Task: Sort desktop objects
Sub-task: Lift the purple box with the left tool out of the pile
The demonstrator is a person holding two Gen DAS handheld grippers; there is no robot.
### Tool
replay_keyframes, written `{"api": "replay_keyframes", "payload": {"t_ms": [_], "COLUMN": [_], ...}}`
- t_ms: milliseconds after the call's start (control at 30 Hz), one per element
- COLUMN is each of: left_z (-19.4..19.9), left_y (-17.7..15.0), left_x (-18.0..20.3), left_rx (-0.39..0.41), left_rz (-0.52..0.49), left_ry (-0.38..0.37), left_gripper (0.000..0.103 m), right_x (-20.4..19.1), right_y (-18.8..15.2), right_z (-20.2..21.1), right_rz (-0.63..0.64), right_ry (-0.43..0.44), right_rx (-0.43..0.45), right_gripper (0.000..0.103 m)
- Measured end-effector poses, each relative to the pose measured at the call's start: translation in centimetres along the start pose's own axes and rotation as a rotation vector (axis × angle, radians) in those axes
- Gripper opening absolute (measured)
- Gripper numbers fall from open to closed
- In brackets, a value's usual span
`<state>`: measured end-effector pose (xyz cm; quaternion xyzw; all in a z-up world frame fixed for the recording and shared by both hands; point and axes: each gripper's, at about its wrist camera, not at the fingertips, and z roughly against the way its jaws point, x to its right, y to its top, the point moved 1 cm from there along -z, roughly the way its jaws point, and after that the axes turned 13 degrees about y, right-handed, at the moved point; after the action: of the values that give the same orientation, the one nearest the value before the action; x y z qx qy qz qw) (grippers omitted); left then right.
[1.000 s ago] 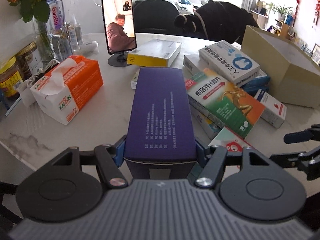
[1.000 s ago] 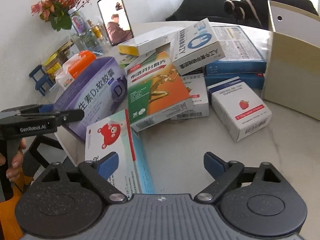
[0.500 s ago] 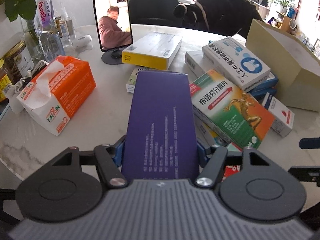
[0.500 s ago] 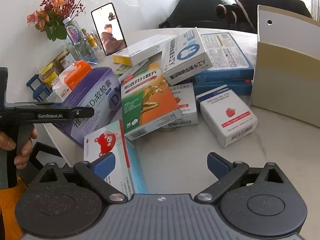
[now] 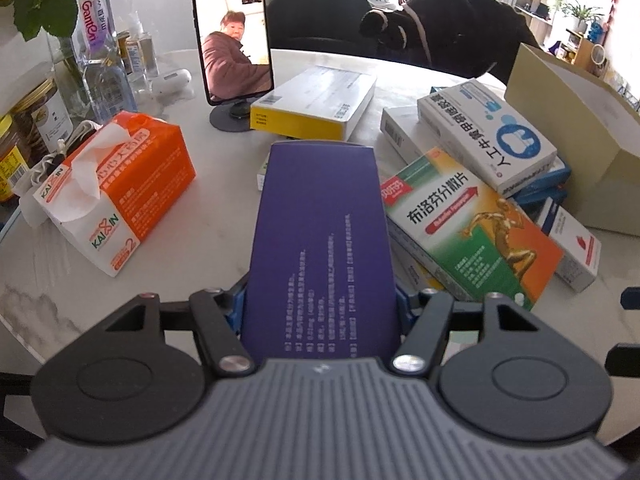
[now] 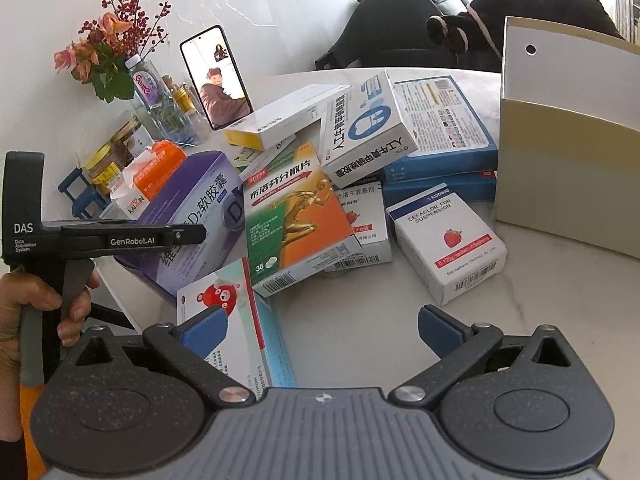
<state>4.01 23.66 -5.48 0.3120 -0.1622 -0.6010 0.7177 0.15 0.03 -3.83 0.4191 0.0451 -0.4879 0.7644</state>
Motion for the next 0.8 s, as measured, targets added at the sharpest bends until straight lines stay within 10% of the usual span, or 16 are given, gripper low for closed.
{"api": "replay_keyframes", "payload": {"t_ms": [800], "left_z": [4.2], "left_y": [2.3], "left_x": [1.2], "left_rx": [0.125], "left_rz": [0.023], "left_ry": [0.039], "left_gripper": [0.063], "right_x": [1.4], "right_y": [1.5], "right_z": [3.7], "right_rz": [-0.007], "right_ry": [-0.042], "right_rx": [0.079], "right_gripper": [0.102]}}
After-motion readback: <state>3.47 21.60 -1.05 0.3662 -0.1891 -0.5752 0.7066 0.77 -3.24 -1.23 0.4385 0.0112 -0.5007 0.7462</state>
